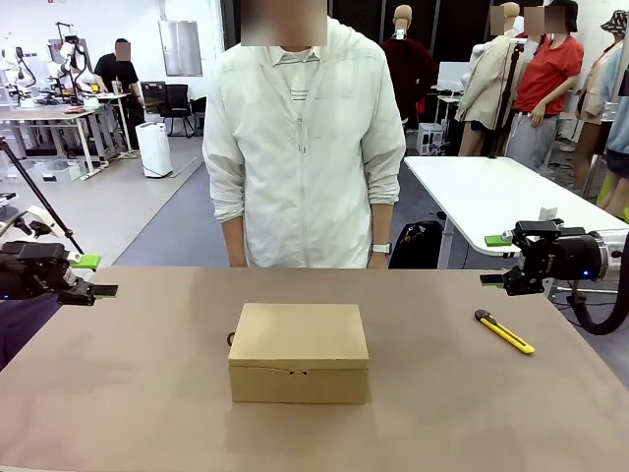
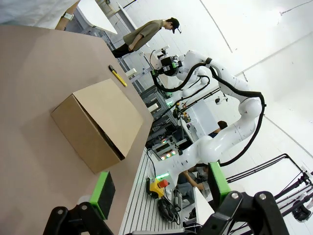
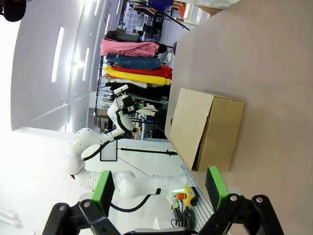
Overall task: Pack the items into the box.
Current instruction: Close the Mailer Box.
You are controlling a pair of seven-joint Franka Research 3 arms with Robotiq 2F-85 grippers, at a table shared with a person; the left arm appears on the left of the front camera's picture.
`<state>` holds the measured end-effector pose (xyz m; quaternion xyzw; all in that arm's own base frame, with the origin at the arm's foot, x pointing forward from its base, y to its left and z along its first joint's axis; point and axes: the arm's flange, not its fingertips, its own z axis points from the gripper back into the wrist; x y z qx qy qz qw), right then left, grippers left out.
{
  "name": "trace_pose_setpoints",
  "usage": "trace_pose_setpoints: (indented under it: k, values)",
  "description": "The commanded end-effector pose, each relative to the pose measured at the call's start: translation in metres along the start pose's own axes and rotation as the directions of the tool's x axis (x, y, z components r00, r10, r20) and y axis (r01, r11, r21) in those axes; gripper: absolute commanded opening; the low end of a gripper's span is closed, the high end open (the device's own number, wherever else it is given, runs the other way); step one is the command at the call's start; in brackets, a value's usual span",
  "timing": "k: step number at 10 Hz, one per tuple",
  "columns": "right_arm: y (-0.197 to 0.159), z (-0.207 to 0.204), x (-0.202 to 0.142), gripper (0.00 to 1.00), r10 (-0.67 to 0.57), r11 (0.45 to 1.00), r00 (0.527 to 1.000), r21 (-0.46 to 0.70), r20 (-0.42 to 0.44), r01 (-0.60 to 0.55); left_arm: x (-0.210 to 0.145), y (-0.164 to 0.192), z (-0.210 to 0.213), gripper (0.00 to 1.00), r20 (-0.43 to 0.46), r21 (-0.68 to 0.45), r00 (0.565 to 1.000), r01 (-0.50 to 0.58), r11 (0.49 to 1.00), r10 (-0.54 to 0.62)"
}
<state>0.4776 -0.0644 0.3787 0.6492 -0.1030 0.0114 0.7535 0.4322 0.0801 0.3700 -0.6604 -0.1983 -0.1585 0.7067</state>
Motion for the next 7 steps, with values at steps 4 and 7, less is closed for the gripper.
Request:
trace_pose_setpoints:
  k: [4,7]
  values:
    - [0.0019,0.0003,-0.0019,1.0,-0.002,1.0,1.0,-0.014,-0.006,0.002,0.0002,-0.003,0.0004,1.0,0.012,-0.014,1.0,0.012,1.0,-0.012]
    - [0.0019,0.0003,-0.0019,1.0,-0.002,1.0,1.0,-0.014,-0.006,0.002,0.0002,-0.003,0.0004,1.0,0.012,-0.014,1.0,0.012,1.0,-0.012]
